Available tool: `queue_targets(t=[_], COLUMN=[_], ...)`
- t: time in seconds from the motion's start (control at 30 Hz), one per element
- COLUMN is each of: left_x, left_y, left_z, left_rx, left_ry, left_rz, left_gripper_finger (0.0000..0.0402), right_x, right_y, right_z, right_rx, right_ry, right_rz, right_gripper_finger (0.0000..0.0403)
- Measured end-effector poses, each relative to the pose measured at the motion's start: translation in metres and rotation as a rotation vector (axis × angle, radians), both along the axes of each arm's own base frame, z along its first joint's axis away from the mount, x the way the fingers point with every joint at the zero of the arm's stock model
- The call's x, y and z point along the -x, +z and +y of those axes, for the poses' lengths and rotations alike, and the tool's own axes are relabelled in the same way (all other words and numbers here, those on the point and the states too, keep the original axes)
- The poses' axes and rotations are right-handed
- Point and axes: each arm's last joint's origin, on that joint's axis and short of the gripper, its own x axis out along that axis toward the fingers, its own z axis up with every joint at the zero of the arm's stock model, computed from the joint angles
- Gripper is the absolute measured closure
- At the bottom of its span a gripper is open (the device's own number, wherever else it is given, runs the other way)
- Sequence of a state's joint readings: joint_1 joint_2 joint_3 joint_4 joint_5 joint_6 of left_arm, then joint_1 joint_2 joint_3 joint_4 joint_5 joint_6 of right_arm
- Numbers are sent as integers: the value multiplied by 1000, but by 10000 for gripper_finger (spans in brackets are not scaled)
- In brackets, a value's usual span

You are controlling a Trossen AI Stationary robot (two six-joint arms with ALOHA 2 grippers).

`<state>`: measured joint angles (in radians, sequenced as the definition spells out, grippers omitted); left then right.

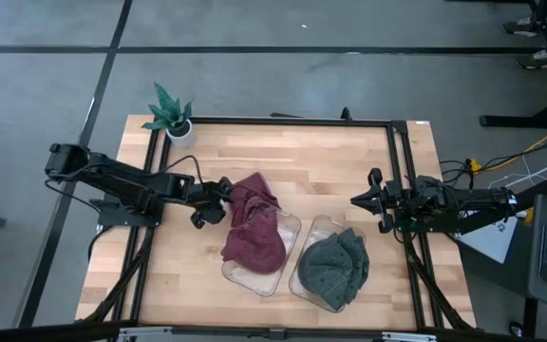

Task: Pick & Place hat
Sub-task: Put the red cap into the left transparent bin

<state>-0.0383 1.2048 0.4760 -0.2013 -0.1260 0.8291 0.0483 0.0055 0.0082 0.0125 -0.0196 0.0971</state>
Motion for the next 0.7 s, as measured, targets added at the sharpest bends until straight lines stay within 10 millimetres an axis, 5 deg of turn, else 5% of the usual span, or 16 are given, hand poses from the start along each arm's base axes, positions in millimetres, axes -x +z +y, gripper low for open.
queue_targets(t=[0.53, 0.7], left_x=[-24, -24], left_y=[-35, -34], left_z=[10, 12], left_rx=[-78, -88], left_ry=[8, 84], left_rz=[-54, -76], left_gripper_finger=[184, 226], right_x=[0, 0], right_y=[0, 0], right_z=[0, 0], right_rx=[0, 0], right_ry=[0, 0], right_rz=[0, 0], right_gripper_finger=[369, 369])
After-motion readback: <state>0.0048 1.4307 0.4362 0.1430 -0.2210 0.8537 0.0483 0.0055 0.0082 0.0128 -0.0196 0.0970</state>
